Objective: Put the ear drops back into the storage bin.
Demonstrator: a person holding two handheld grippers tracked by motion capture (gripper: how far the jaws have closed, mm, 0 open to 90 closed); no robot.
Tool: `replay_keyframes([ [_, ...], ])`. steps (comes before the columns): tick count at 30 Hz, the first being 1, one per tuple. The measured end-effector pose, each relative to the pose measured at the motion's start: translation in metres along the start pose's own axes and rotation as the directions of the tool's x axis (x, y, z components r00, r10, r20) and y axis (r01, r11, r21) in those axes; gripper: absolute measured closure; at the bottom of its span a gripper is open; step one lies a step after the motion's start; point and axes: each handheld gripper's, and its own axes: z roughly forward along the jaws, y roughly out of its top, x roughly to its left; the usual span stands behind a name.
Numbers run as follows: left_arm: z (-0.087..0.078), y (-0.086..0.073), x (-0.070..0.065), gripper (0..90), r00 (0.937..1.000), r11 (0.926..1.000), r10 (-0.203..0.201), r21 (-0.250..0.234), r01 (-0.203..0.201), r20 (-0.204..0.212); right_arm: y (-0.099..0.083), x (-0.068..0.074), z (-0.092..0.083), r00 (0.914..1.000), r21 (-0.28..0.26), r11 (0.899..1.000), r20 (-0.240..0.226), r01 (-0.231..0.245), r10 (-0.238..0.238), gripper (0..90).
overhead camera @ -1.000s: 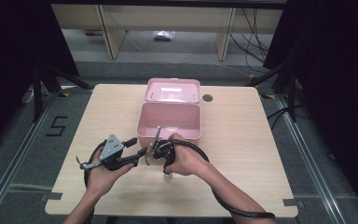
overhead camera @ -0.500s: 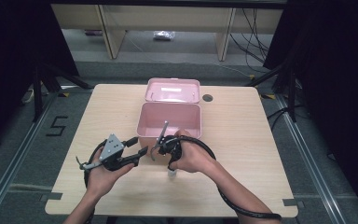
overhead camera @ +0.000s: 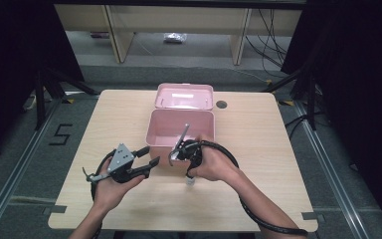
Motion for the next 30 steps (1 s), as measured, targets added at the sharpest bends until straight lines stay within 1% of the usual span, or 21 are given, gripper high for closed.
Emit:
replay_keyframes([
  [2,0.000,0.000,-0.001,48.1,1.0000,1.0000,0.002,0.000,-0.002,0.003,-0.002,-0.002,-0.002,1.0000,-0.007,1.000,-0.004,0.002,-0.002,71.3],
  [3,0.001,0.001,-0.001,48.6,1.0000,1.0000,0.002,0.000,-0.002,0.005,-0.002,-0.002,-0.003,0.9999,-0.004,1.000,-0.002,-0.012,0.012,71.3],
  [4,0.001,0.001,-0.002,49.1,1.0000,1.0000,0.004,0.002,-0.004,0.007,-0.003,-0.004,-0.003,1.0000,-0.011,1.000,-0.001,0.004,-0.004,71.3],
  [6,0.001,0.001,-0.003,50.9,0.9998,0.9999,0.014,0.000,-0.014,0.011,-0.004,-0.004,-0.005,0.9999,-0.014,1.000,-0.002,-0.016,0.016,71.3],
  [7,0.003,0.001,-0.003,52.0,0.9997,0.9998,0.013,-0.012,-0.013,0.021,-0.005,-0.006,-0.005,1.0000,-0.016,1.000,-0.007,-0.003,0.002,71.3],
  [8,0.002,0.002,-0.005,53.4,0.9996,0.9998,0.019,0.004,-0.020,0.019,-0.005,-0.006,-0.006,1.0000,-0.016,1.000,-0.004,-0.009,0.009,71.3],
  [11,0.003,0.003,-0.008,61.2,0.9988,0.9995,0.030,0.006,-0.031,0.038,-0.007,-0.006,-0.009,0.9996,-0.017,0.999,-0.005,-0.028,0.028,71.3],
  [12,0.003,0.003,-0.009,63.8,0.9985,0.9996,0.028,0.009,-0.029,0.046,-0.007,-0.007,-0.009,0.9999,-0.015,1.000,-0.004,-0.012,0.012,71.3],
  [14,0.005,0.004,-0.011,68.9,0.9978,0.9996,0.028,0.007,-0.028,0.059,-0.007,-0.006,-0.011,0.9993,-0.008,0.999,-0.005,-0.036,0.036,71.3],
  [17,0.007,0.005,-0.014,77.4,0.9966,0.9993,0.032,0.016,-0.033,0.076,-0.008,-0.007,-0.013,0.9991,-0.009,0.999,-0.003,-0.041,0.041,71.3],
  [19,0.009,0.006,-0.016,82.9,0.9954,0.9993,0.030,0.018,-0.032,0.091,-0.010,-0.009,-0.012,0.9993,-0.025,0.999,-0.007,-0.038,0.037,71.3],
  [20,0.010,0.006,-0.017,85.0,0.9948,0.9994,0.027,0.017,-0.029,0.099,-0.010,-0.009,-0.014,0.9989,-0.016,0.999,0.002,-0.047,0.047,71.3],
  [21,0.011,0.007,-0.018,86.7,0.9941,0.9992,0.028,0.024,-0.031,0.105,-0.010,-0.011,-0.014,0.9996,-0.019,0.999,0.004,-0.027,0.027,71.3],
  [22,0.013,0.007,-0.018,87.6,0.9933,0.9995,0.022,0.020,-0.024,0.113,-0.011,-0.009,-0.015,0.9985,-0.017,0.998,0.001,-0.054,0.054,71.3],
  [23,0.013,0.007,-0.018,87.8,0.9933,0.9990,0.024,0.034,-0.028,0.113,-0.011,-0.010,-0.016,0.9988,-0.023,0.999,0.001,-0.049,0.049,71.3],
  [25,0.015,0.007,-0.019,87.8,0.9929,0.9989,0.024,0.036,-0.029,0.117,-0.012,-0.012,-0.017,0.9990,-0.028,0.999,0.009,-0.043,0.043,71.3],
  [26,0.016,0.006,-0.020,87.5,0.9926,0.9990,0.024,0.034,-0.029,0.119,-0.013,-0.011,-0.018,0.9975,-0.020,0.997,-0.002,-0.070,0.070,71.3],
  [27,0.017,0.007,-0.021,87.4,0.9923,0.9990,0.030,0.028,-0.034,0.120,-0.013,-0.011,-0.019,0.9974,-0.013,0.997,0.002,-0.072,0.072,71.4],
  [28,0.018,0.007,-0.022,87.3,0.9914,0.9990,0.037,0.020,-0.040,0.125,-0.014,-0.013,-0.019,0.9988,-0.026,0.999,0.011,-0.048,0.048,71.4],
  [29,0.019,0.007,-0.022,87.1,0.9907,0.9990,0.042,0.013,-0.044,0.129,-0.013,-0.012,-0.020,0.9982,-0.015,0.998,0.014,-0.058,0.059,71.4],
  [30,0.020,0.008,-0.023,87.1,0.9910,0.9986,0.049,0.015,-0.051,0.125,-0.014,-0.012,-0.020,0.9973,-0.023,0.997,0.003,-0.074,0.074,71.4],
])
